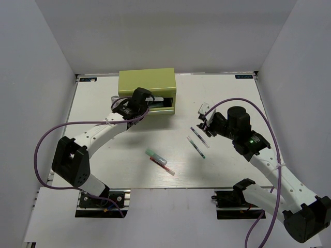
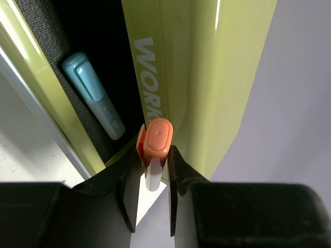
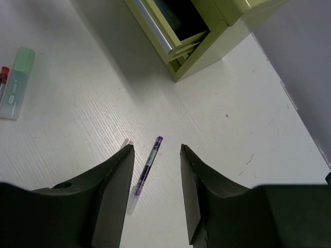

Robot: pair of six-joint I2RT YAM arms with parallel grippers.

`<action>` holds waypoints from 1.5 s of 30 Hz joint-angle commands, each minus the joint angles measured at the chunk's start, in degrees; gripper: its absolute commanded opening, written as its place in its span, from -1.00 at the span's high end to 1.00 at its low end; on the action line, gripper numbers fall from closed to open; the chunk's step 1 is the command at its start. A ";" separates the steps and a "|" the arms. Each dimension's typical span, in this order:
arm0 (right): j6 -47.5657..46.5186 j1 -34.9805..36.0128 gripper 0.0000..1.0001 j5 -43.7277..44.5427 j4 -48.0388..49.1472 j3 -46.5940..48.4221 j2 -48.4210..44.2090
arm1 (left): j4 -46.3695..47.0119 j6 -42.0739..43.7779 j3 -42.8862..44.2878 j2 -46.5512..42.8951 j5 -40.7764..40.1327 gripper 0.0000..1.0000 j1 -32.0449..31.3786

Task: Sort the stationery into containers
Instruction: Place the stationery into the container, then grab a piece of stationery with the right arm

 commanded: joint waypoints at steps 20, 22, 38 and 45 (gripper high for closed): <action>-2.42 0.27 0.05 -18.54 -8.19 6.30 4.65 | 7.09 12.51 -13.08 -16.31 12.70 -0.25 1.61; -2.77 0.54 0.05 -21.01 -10.63 8.30 6.84 | 8.05 22.07 -17.81 -24.39 15.70 -0.24 1.61; 1.88 16.00 -0.13 -16.28 -12.58 25.53 36.02 | -18.92 43.03 -35.59 -64.40 21.41 -0.87 1.61; 5.83 21.98 -0.13 -11.09 -12.59 31.96 48.22 | -27.95 48.48 -33.49 -65.64 20.98 -0.90 1.08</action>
